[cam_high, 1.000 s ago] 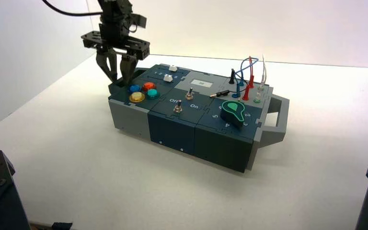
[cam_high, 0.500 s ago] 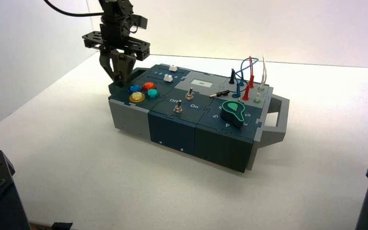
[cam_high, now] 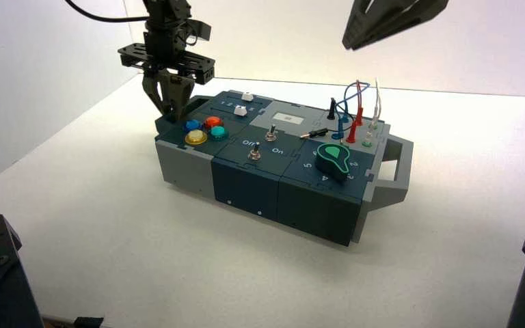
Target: Flip the bottom switch off with the right gripper.
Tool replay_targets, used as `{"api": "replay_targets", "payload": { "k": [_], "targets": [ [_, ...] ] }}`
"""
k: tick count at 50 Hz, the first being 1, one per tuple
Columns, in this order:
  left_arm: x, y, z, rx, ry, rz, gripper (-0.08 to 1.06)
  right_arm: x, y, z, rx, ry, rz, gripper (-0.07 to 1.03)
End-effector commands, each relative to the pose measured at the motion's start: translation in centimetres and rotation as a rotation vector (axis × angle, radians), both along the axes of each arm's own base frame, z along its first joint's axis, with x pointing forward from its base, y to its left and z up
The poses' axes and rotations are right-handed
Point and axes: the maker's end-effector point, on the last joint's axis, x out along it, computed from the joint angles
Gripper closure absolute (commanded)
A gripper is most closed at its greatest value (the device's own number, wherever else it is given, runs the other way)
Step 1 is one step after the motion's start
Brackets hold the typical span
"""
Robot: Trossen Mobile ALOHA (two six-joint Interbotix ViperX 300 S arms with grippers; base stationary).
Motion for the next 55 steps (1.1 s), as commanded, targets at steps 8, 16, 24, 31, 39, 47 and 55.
{"api": "replay_targets", "payload": {
  "k": [8,16,24,31,39,47,55],
  "targets": [
    [1.9,-0.8,2.0,-0.031,-0.068,0.014,1.00,-0.5,2.0,0.3,0.006,0.006,0.065,0.98],
    [1.6,-0.6,1.5,-0.029,-0.054,0.020,1.00,-0.6,3.8,-0.3,-0.016,0.030,0.117,0.98],
    [1.3,-0.4,1.2,-0.024,-0.043,0.024,1.00,-0.5,6.3,-1.2,-0.048,0.060,0.173,0.98],
    [1.1,-0.2,1.0,-0.021,-0.037,0.025,1.00,-0.4,8.0,-2.5,-0.076,0.086,0.204,0.98],
    [0.7,0.1,0.6,-0.015,-0.023,0.028,1.00,0.2,8.6,-3.5,-0.083,0.091,0.188,0.98],
    [0.4,0.3,0.2,-0.013,-0.017,0.027,1.00,0.2,8.6,-5.2,-0.121,0.130,0.188,0.98],
    [0.4,0.3,0.2,-0.015,-0.018,0.027,1.00,0.4,8.7,-6.8,-0.153,0.160,0.184,0.98]
  ]
}}
